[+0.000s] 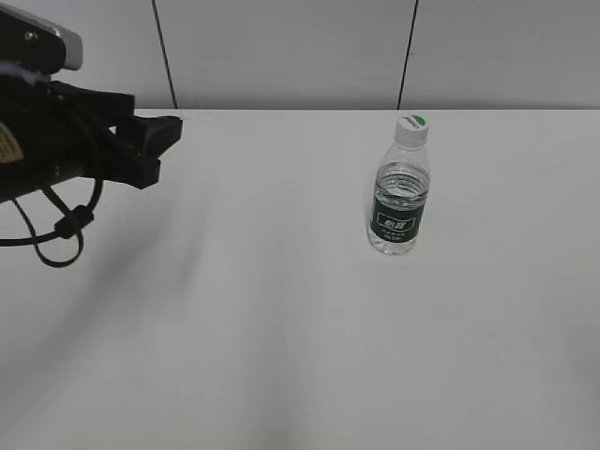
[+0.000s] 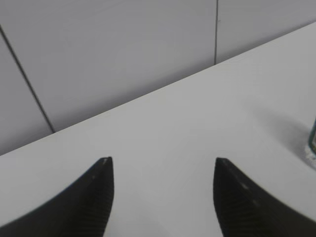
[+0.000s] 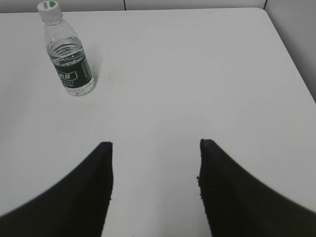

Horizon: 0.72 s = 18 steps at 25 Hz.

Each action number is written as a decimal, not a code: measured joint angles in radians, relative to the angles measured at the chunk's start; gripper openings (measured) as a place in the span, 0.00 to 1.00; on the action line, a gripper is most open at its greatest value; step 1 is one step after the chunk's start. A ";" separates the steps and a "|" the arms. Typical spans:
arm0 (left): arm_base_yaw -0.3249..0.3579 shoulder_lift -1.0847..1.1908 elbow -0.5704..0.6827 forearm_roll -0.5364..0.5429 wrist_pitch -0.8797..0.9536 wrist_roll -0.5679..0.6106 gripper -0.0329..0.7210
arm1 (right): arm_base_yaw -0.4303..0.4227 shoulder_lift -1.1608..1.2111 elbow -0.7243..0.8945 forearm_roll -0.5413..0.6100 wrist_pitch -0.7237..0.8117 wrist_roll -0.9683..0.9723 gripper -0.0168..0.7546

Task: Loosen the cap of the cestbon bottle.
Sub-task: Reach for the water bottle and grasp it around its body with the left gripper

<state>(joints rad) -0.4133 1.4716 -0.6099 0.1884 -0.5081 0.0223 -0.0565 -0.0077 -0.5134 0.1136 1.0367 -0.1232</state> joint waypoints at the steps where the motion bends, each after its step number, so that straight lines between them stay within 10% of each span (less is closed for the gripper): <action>1: 0.000 0.024 0.000 0.060 -0.044 -0.048 0.69 | 0.000 0.000 0.000 0.000 0.000 0.000 0.58; 18: 0.000 0.440 -0.216 0.653 -0.326 -0.374 0.65 | 0.000 0.000 0.000 0.000 -0.001 0.000 0.58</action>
<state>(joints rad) -0.4133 1.9112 -0.8258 0.8414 -0.8339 -0.3515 -0.0565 -0.0077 -0.5134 0.1136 1.0358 -0.1232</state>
